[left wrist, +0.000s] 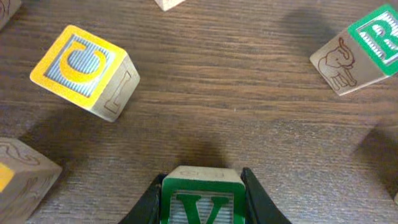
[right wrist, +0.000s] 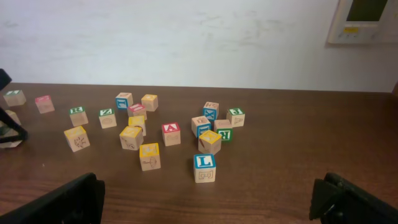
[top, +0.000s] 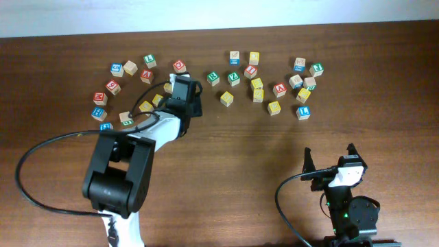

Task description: Spell out ICRA

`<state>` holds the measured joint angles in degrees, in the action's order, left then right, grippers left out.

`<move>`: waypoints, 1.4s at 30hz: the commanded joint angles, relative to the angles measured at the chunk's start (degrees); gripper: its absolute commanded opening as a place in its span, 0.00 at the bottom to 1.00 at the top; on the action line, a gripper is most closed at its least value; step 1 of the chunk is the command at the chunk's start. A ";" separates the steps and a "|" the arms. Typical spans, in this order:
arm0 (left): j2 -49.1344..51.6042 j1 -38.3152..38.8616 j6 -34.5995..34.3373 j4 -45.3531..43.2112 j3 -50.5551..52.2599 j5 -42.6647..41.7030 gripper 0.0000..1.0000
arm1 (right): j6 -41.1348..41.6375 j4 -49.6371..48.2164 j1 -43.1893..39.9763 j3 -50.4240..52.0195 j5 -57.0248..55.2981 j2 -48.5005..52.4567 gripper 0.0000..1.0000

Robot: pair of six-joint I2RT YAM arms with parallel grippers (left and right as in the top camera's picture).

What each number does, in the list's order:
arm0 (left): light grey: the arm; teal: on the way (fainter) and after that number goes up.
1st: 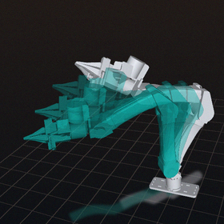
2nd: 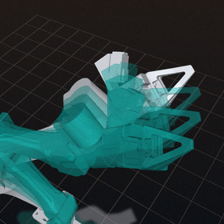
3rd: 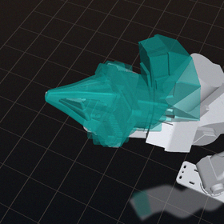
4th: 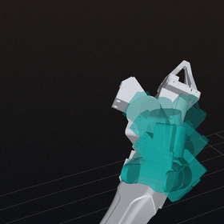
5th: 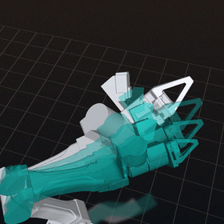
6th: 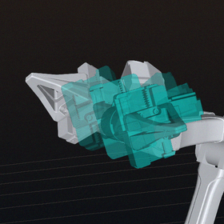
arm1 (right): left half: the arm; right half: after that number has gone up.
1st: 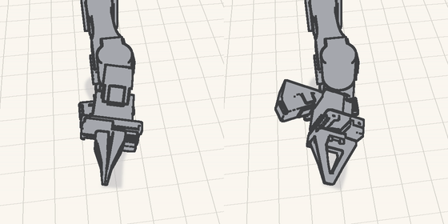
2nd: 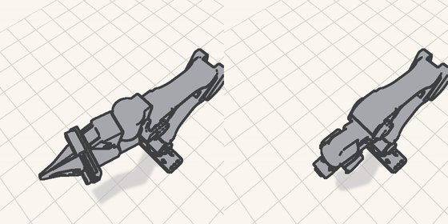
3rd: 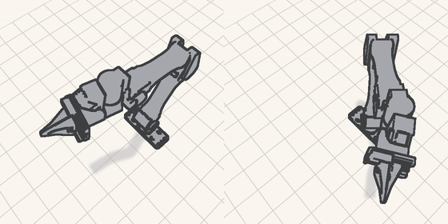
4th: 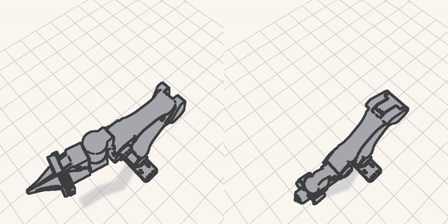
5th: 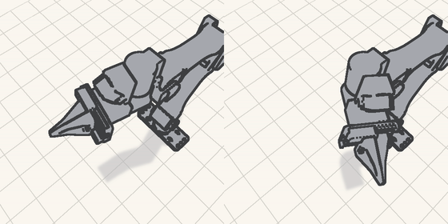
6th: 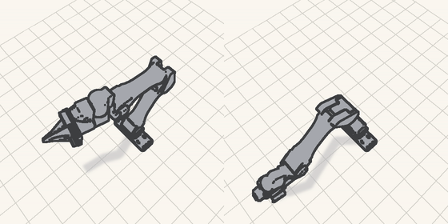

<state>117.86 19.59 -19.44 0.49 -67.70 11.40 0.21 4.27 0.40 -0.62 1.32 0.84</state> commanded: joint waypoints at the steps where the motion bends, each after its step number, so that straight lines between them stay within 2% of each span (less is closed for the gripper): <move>1: 1.25 0.13 0.02 1.49 0.11 -0.02 0.36 | 0.24 0.26 -0.42 0.31 -0.33 -0.37 0.98; 2: 0.22 0.13 0.04 2.93 0.11 -0.02 0.52 | 0.24 0.26 -0.42 0.31 -0.33 -0.37 0.98; 3: -1.77 0.11 0.04 4.85 0.11 0.00 0.63 | 0.24 0.26 -0.44 0.31 -0.33 -0.37 0.98; 7: -10.56 0.11 1.42 6.34 0.11 0.02 0.67 | 0.24 0.26 -0.44 0.31 -0.33 -0.37 0.98; 9: -14.08 0.11 2.47 5.20 0.11 0.02 0.67 | 0.24 0.26 -0.44 0.31 -0.33 -0.37 0.98; 12: -14.25 0.13 2.38 4.92 0.11 -1.49 0.64 | 0.24 0.26 -0.44 0.31 -0.33 -0.37 0.98; 14: -13.35 0.13 0.76 5.18 0.11 -4.09 0.58 | 0.24 0.26 -0.44 0.31 -0.33 -0.37 0.98; 15: -12.76 0.13 -3.32 5.22 0.11 -4.09 0.60 | 0.24 0.26 -0.44 0.31 -0.33 -0.37 0.98; 16: -12.31 0.13 -8.74 5.53 0.11 -4.09 0.71 | 0.24 0.26 -0.42 0.31 -0.33 -0.37 0.98; 18: -11.78 0.13 -17.97 6.29 0.11 -2.69 0.63 | 0.24 0.26 -0.44 0.31 -0.33 -0.37 0.98; 19: -11.78 0.13 -23.98 7.67 0.11 0.83 0.60 | 0.24 0.26 -0.42 0.31 -0.33 -0.37 0.99; 22: -11.28 0.13 -29.81 7.98 0.11 5.29 0.62 | 0.24 0.26 -0.44 0.31 -0.33 -0.37 0.98; 27: -5.77 0.39 -30.08 7.23 0.11 5.99 0.66 | 0.24 0.26 -0.44 0.31 -0.33 -0.37 0.98; 32: -4.83 1.25 -30.71 6.88 0.11 5.53 0.66 | 0.24 0.26 -0.44 0.31 -0.33 -0.37 0.98; 34: -4.81 1.86 -30.69 6.82 0.11 5.60 0.64 | 0.24 0.26 -0.44 0.31 -0.33 -0.37 0.98; 37: -4.15 2.27 -30.69 6.08 0.11 6.73 0.56 | 0.24 0.26 -0.42 0.31 -0.33 -0.37 0.98; 42: -2.03 2.38 -32.39 6.05 0.11 6.91 0.54 | 0.24 0.26 -0.44 0.31 -0.33 -0.37 0.98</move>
<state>113.60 21.80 -50.65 6.63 -67.59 16.99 0.21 4.27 0.40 -0.62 1.30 0.84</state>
